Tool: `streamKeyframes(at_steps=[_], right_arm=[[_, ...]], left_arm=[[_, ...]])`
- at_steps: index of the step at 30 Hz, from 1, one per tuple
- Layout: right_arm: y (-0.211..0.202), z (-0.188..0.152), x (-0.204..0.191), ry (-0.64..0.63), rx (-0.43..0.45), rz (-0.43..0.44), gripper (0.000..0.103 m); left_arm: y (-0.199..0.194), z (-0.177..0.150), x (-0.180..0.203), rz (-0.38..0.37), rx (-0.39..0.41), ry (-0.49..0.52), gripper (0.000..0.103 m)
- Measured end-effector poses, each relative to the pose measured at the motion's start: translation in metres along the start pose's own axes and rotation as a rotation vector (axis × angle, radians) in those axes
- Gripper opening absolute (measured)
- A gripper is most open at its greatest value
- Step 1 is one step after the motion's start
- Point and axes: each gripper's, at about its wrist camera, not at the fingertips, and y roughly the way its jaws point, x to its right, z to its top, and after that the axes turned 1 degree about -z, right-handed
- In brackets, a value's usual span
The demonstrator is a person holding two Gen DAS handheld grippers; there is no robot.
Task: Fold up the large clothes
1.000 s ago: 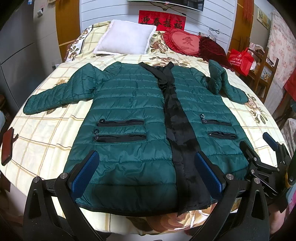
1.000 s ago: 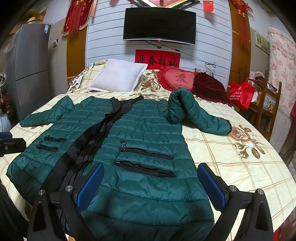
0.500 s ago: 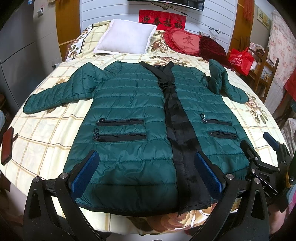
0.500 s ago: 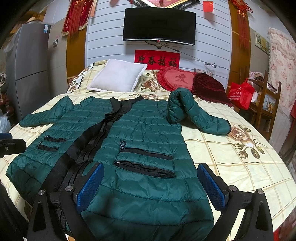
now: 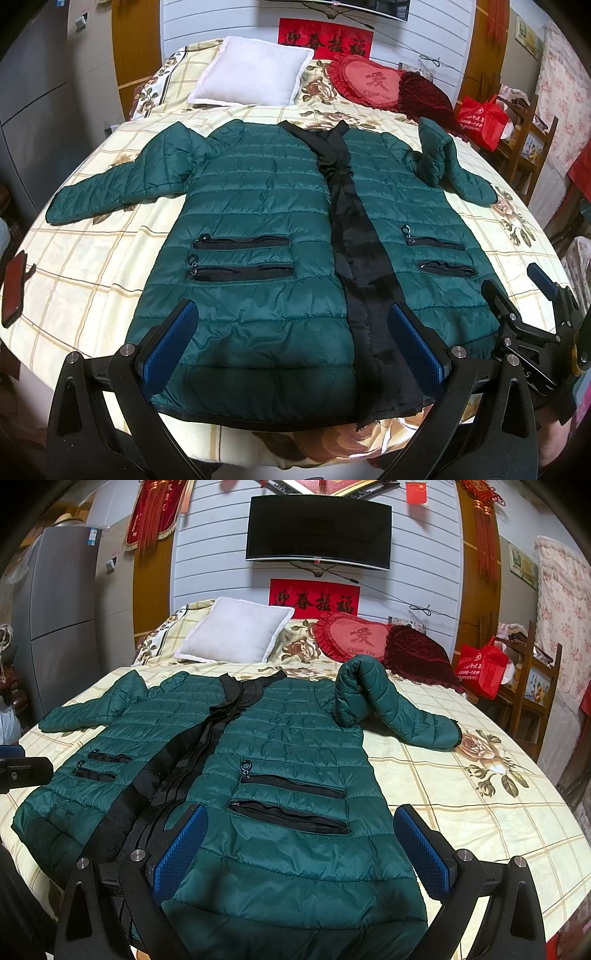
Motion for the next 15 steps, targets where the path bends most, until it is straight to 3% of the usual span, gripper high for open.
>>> streamKeyframes(at_steps=[15], right_arm=[[0.0003,0.0006,-0.0027,-0.003,-0.006,-0.006,0.1]], left_arm=[[0.0033,-0.0018,-0.0082,0.006,-0.003,-0.011,0.103]])
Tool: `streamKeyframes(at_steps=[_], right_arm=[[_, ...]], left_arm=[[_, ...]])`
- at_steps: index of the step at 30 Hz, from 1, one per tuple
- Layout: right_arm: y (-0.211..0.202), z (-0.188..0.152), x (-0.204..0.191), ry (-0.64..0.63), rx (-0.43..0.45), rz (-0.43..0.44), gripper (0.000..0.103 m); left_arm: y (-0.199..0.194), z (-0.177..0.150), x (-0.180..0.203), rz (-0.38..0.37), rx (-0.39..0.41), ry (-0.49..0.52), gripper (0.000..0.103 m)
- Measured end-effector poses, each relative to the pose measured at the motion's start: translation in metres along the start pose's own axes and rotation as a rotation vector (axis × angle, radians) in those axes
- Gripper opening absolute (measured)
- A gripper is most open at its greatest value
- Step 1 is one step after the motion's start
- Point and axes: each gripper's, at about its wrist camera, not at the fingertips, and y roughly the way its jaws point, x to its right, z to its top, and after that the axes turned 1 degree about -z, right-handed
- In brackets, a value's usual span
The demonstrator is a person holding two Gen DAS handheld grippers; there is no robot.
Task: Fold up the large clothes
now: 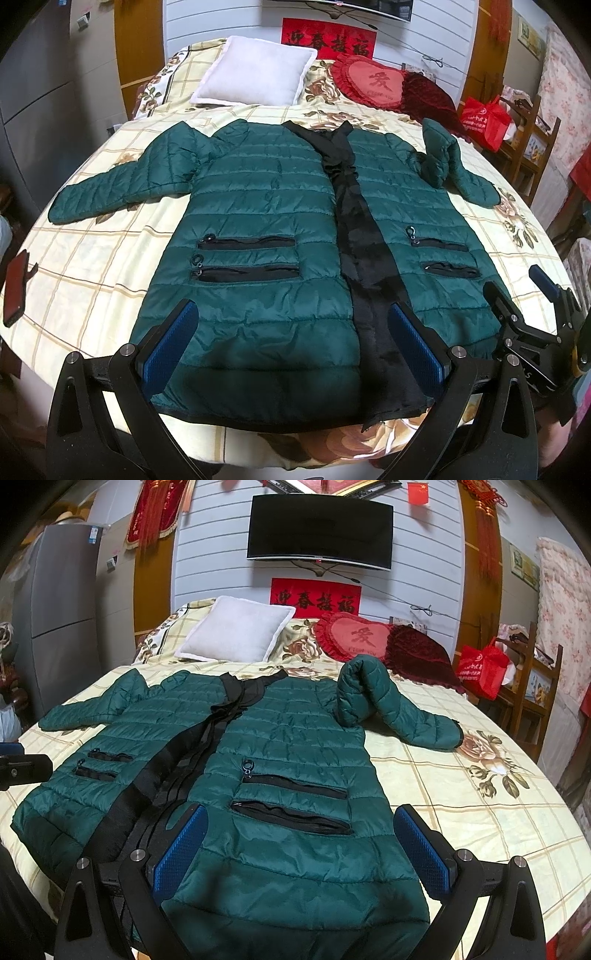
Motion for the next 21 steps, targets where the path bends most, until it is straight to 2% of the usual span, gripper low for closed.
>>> streamKeyframes(at_steps=[14,21], right_arm=[[0.001,0.001,0.0,0.002,-0.004,-0.001,0.1],[0.001,0.0,0.0,0.002,-0.003,-0.002,0.1]], left_arm=[[0.0,0.002,0.005,-0.021,-0.001,0.002,0.103],[-0.003,0.001,0.01,-0.004,0.02,0.035,0.103]])
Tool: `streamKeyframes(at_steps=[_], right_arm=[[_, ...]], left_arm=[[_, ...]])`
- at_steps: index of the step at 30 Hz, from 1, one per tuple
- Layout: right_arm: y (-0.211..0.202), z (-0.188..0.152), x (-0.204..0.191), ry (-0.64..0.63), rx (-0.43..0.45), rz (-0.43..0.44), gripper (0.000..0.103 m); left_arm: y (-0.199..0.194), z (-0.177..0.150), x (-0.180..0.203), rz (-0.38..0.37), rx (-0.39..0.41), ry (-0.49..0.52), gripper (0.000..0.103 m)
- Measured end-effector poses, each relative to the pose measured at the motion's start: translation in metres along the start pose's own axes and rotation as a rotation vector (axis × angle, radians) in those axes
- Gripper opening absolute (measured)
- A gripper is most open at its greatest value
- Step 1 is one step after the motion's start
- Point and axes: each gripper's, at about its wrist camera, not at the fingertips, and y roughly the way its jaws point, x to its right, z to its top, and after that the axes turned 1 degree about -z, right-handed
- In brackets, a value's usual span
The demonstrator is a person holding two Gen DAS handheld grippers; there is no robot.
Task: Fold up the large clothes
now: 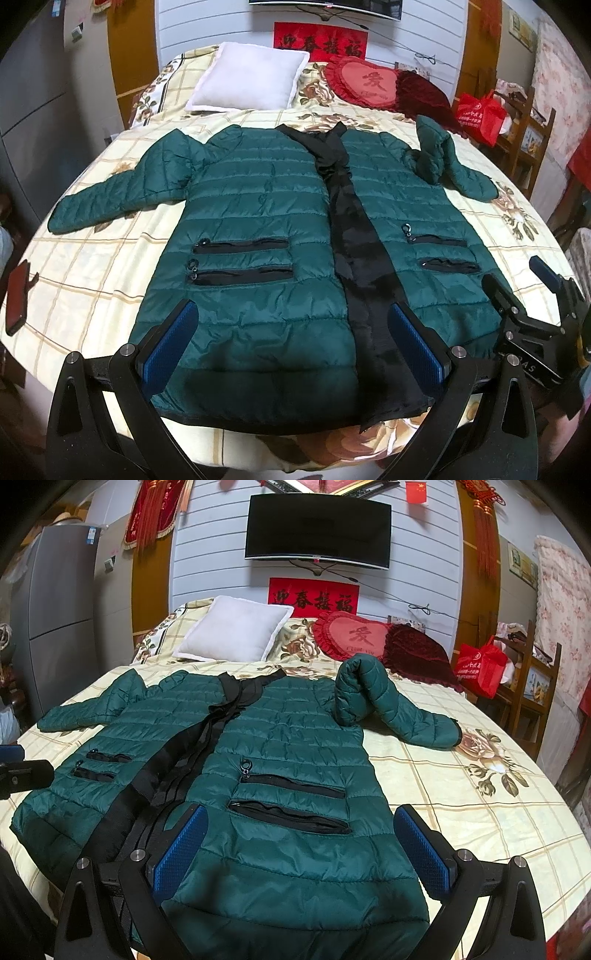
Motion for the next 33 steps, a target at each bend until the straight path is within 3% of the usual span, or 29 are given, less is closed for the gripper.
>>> streamKeyframes(at_steps=[25,33], right_arm=[[0.0,0.002,-0.006,-0.003,0.006,0.003,0.1],[0.003,0.007,-0.025,-0.025,0.015,0.021,0.1]], left_arm=[[0.007,0.004,-0.024,0.031,-0.001,-0.064,0.103],[0.025,0.024,-0.071,0.111,0.04,-0.05,0.103]])
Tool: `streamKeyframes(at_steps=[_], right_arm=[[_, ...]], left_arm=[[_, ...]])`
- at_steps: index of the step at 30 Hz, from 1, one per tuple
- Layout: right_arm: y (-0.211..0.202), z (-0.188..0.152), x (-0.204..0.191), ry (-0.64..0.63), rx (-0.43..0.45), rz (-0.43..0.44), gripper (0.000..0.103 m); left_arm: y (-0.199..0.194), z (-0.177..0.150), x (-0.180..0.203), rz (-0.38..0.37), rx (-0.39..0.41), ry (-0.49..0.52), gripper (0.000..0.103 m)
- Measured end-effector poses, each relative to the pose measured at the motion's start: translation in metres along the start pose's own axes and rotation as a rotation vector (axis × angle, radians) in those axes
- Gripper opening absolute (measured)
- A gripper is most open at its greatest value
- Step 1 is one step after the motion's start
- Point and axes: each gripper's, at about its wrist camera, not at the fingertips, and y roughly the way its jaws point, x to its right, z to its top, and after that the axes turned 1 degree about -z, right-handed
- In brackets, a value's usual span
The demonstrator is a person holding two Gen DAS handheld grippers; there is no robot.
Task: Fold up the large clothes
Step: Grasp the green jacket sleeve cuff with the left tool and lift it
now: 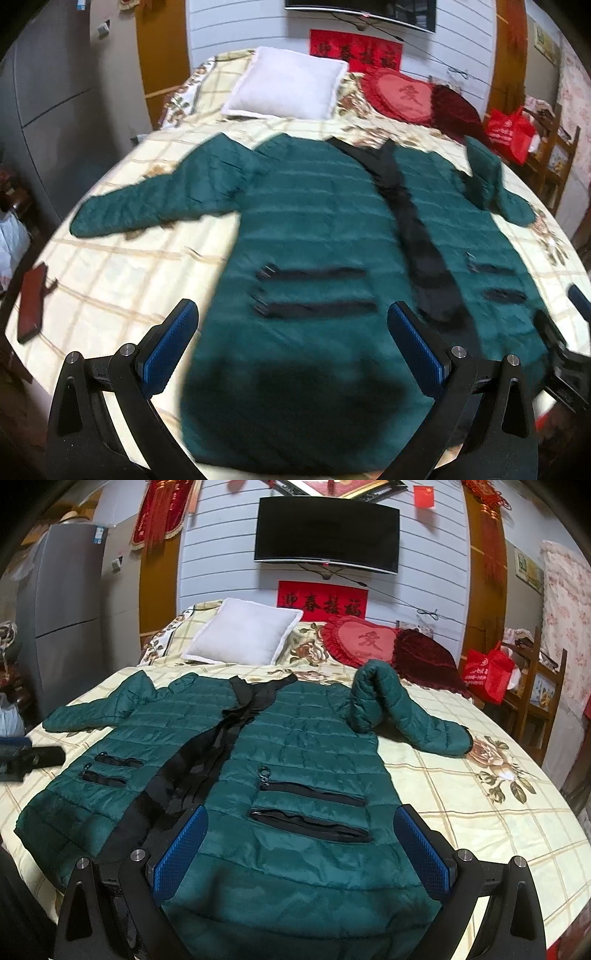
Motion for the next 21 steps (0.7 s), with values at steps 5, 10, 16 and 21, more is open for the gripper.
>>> streamKeyframes(at_steps=[5,10,16,21], right_arm=[[0.004,0.002,-0.01,-0.015,0.001,0.01,0.1],[0.008,0.003,-0.021,-0.042,-0.001,0.018,0.1],[0.012,0.003,-0.03,-0.075,-0.009,0.028,0.1],[0.017,0.004,-0.033,-0.089,-0.017,0.034,0.1]], left_arm=[[0.034,0.03,-0.074,0.013,-0.026,-0.08,0.103],[0.068,0.053,-0.175,0.089,-0.013,-0.202,0.103],[0.11,0.062,-0.324,0.159,-0.026,-0.423,0.102],[0.146,0.048,-0.391,0.135,-0.061,-0.551,0.1]])
